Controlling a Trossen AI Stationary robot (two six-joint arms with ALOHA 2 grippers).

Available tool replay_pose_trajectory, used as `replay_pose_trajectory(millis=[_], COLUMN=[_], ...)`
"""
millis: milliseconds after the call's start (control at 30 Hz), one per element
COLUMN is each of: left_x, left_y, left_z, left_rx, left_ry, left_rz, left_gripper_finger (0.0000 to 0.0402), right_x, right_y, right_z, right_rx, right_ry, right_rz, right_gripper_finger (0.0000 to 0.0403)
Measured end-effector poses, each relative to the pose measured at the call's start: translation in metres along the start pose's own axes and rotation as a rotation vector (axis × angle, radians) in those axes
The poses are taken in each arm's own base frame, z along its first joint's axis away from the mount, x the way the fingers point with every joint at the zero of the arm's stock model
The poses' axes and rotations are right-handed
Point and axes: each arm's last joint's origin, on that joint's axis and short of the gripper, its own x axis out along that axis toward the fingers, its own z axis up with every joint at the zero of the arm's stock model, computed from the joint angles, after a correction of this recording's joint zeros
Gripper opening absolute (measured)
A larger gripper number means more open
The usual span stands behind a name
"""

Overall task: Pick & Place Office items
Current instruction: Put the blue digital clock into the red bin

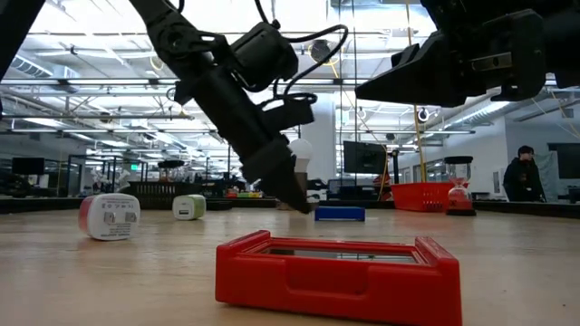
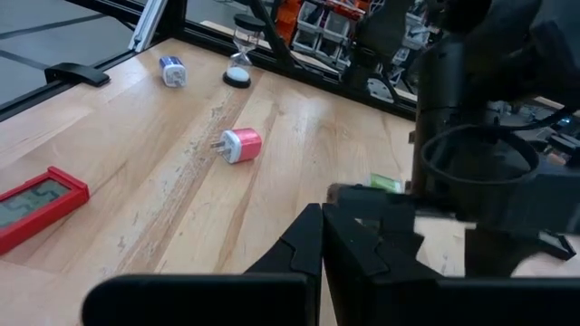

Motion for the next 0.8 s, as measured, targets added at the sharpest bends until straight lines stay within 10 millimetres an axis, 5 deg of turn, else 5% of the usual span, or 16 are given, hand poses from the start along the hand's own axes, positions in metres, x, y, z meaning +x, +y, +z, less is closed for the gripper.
replay_pose_trajectory(millis=[267,533,800], left_x=[-0.043,-0.077,-0.097], left_y=[-0.013,-0.013,-0.023], left_z=[0.001,-0.040,-0.075], left_rx=[0.090,-0.090,-0.120], left_ry=[-0.051,-0.359,-0.515], left_rz=[-0.043,-0.109,-0.151], left_gripper_finger=[0.0145,0.0016,0.0006], right_x=[0.000,0.000,0.007], right_y=[0.000,-0.002,-0.029], right_z=[0.001,0.009,0.013], right_rx=[0.003,0.035,0.218], right_ry=[-0.009,-0.090,-0.105], right_rz=[-0.003,-0.019,-0.234], right_gripper_finger=[0.0004,0.0004,0.0004])
